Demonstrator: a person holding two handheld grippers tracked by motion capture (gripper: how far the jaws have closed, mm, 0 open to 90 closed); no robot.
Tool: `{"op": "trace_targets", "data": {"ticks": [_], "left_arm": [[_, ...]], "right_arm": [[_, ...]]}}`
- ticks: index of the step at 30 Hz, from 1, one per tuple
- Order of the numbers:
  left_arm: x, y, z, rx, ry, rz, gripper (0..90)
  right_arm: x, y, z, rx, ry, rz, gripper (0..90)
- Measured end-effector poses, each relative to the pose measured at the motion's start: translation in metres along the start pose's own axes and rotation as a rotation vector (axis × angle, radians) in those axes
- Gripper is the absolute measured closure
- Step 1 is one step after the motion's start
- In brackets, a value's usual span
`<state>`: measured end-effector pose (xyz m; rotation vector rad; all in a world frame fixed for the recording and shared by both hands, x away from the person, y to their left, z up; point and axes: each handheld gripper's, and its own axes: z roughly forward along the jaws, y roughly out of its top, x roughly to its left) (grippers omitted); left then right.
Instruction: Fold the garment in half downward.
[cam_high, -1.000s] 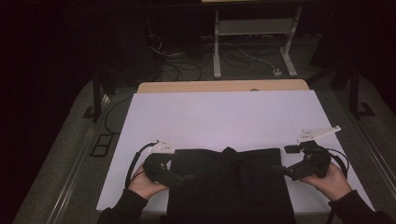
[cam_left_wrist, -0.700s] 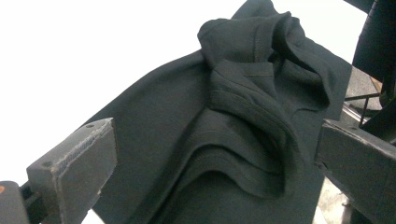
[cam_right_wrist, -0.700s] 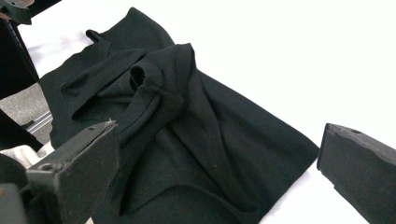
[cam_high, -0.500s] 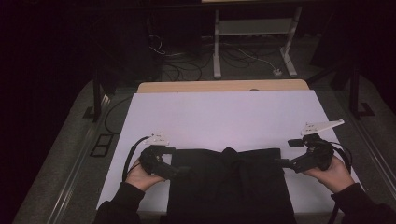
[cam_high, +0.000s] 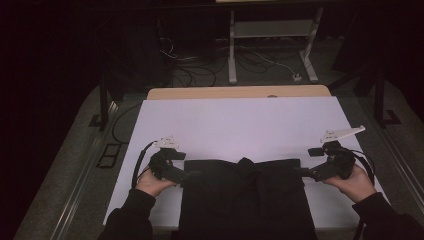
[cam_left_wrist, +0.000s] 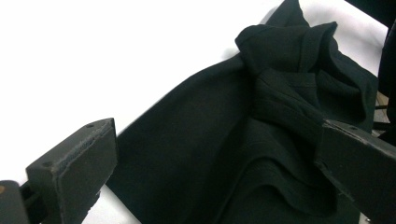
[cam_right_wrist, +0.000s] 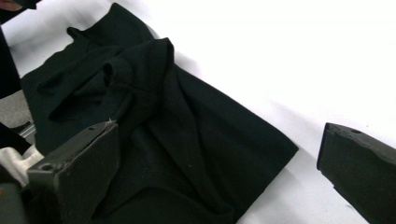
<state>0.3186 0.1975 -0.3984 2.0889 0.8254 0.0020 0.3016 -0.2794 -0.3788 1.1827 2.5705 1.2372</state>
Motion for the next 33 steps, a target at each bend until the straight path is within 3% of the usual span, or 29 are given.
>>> {"op": "trace_targets", "data": {"ticks": [23,33], "left_arm": [[0.021,-0.008,0.007,0.008,0.042,-0.024,0.0],[0.028,-0.011,0.009,0.016,0.061,-0.030,0.0]], "right_arm": [[-0.025,-0.001,0.016,0.006,-0.019,0.038,0.0],[-0.040,-0.012,0.020,0.007,-0.028,0.088,0.0]]}}
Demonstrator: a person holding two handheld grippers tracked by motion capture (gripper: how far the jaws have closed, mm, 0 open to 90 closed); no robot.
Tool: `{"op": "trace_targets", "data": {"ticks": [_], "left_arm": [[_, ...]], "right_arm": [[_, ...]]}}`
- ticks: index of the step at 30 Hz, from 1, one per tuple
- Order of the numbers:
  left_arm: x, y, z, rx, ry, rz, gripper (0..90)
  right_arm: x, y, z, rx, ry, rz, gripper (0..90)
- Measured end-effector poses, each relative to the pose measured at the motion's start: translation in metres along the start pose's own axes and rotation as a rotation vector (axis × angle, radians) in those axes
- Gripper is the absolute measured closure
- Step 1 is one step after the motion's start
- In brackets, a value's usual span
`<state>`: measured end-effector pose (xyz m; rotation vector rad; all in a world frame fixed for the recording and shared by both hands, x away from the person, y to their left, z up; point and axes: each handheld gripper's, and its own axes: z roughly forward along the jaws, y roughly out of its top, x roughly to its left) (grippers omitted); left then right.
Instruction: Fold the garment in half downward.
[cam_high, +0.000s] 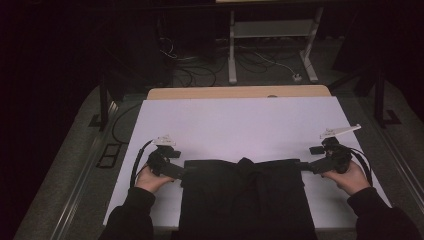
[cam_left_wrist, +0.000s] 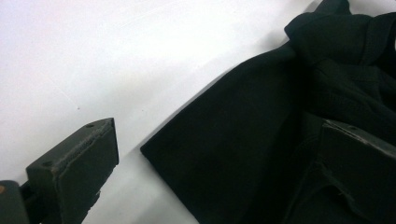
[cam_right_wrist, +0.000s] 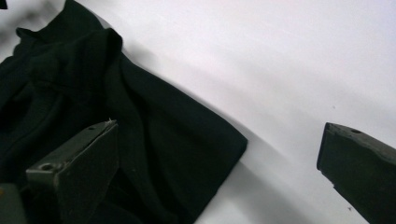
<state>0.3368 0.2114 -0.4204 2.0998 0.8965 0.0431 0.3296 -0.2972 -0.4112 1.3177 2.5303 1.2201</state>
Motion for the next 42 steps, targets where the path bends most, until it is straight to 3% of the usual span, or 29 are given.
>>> {"op": "trace_targets", "data": {"ticks": [23,28,37,42], "left_arm": [[0.014,-0.006,0.012,0.025,-0.006,-0.035,0.0],[0.016,-0.006,0.015,0.055,-0.017,-0.055,0.4],[0.024,-0.008,0.014,0.054,-0.030,-0.075,15.0],[0.024,-0.007,0.017,0.055,-0.021,-0.081,33.5]], "right_arm": [[-0.015,-0.004,0.015,0.041,-0.006,0.030,0.0],[-0.017,-0.007,0.021,0.056,0.001,0.029,7.5],[-0.016,-0.008,0.023,0.049,0.023,0.026,22.5],[-0.017,-0.009,0.025,0.056,0.025,0.028,33.4]]}}
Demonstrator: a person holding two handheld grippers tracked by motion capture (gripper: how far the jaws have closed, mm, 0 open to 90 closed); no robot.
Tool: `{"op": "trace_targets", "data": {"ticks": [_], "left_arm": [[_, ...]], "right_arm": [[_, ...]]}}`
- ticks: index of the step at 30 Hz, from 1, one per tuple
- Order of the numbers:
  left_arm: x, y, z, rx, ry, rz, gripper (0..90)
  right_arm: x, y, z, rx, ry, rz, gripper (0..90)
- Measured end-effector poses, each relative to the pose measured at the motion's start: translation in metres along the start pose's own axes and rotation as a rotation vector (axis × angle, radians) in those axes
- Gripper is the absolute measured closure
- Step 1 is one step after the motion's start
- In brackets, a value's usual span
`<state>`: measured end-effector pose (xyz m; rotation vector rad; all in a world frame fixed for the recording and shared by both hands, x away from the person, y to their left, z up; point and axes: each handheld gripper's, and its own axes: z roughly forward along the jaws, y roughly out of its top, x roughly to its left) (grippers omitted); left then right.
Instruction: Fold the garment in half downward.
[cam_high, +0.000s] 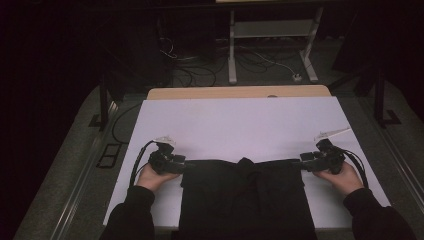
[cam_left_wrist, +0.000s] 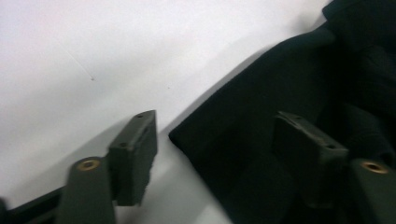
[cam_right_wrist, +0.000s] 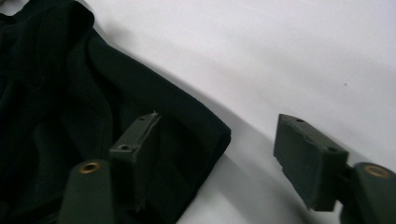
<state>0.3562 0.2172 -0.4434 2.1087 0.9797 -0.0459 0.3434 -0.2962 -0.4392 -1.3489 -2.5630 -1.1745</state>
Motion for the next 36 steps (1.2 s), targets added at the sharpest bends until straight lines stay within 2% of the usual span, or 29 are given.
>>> {"op": "trace_targets", "data": {"ticks": [4,7,9,14,18,21,27,36], "left_arm": [[-0.001,0.001,0.002,-0.001,0.017,0.004,44.4],[0.000,0.001,0.002,0.000,0.048,0.005,56.0],[0.000,0.001,0.002,0.002,0.046,-0.001,63.2],[-0.003,0.001,0.003,0.032,0.047,0.021,81.8],[-0.005,0.002,0.003,0.044,0.043,0.043,84.4],[-0.003,0.003,0.003,0.043,0.036,0.010,85.2],[-0.008,0.004,-0.001,0.035,0.059,0.041,85.9],[-0.010,0.006,-0.007,-0.004,0.080,0.034,85.9]], "right_arm": [[-0.001,0.000,0.000,-0.007,0.016,0.004,43.5],[-0.003,0.000,0.001,-0.004,0.031,0.017,49.2],[-0.004,0.000,0.001,-0.003,0.048,0.025,54.3],[-0.003,0.000,0.002,0.006,0.061,0.027,74.3],[-0.002,0.000,0.003,0.022,0.069,0.027,83.4],[-0.002,0.001,0.002,0.024,0.078,0.034,83.9],[0.000,0.000,-0.002,0.011,0.085,0.034,84.4],[0.002,0.001,-0.006,-0.005,0.078,0.034,85.3]]}}
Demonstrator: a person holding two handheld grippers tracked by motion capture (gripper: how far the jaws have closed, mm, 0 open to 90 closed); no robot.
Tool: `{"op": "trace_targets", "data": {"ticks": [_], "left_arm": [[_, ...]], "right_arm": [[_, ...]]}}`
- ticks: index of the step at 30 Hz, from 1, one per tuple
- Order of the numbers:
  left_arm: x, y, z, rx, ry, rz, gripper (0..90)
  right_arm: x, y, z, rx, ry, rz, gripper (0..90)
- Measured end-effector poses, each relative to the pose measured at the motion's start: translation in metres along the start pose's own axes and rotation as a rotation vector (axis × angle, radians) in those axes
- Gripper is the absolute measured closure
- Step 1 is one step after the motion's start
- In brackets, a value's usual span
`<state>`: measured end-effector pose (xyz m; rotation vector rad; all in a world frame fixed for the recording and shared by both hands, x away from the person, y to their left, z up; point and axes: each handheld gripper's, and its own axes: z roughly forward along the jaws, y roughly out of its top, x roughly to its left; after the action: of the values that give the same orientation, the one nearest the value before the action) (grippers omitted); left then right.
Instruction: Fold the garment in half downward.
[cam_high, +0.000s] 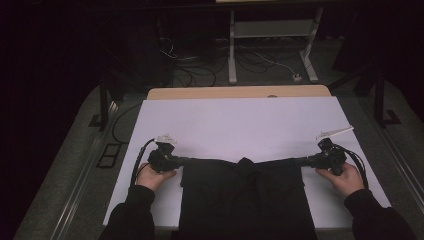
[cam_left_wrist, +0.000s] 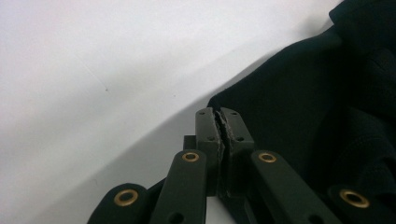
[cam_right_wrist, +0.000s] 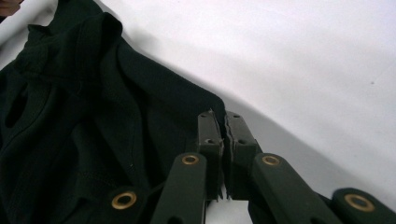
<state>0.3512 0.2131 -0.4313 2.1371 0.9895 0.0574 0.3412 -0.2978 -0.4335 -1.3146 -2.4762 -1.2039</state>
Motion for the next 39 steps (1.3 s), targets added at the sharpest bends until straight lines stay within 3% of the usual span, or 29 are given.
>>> {"op": "trace_targets", "data": {"ticks": [3,12,17,22,39], "left_arm": [[0.002,0.003,0.003,0.026,0.010,0.014,85.9],[0.002,0.010,0.001,0.034,0.025,0.052,86.0],[-0.001,0.015,-0.002,0.066,0.072,0.055,86.0],[0.001,0.022,-0.007,0.056,0.086,0.046,86.1],[-0.002,0.047,-0.022,0.033,0.112,0.081,86.0]], "right_arm": [[-0.001,0.001,0.001,-0.002,-0.001,0.011,85.4],[-0.002,0.008,-0.003,-0.013,0.000,0.017,85.5],[0.000,0.015,-0.005,-0.002,-0.030,0.009,85.5],[0.000,0.022,-0.008,-0.010,-0.039,0.007,85.6],[0.000,0.038,-0.024,-0.054,-0.044,0.004,85.5]]}}
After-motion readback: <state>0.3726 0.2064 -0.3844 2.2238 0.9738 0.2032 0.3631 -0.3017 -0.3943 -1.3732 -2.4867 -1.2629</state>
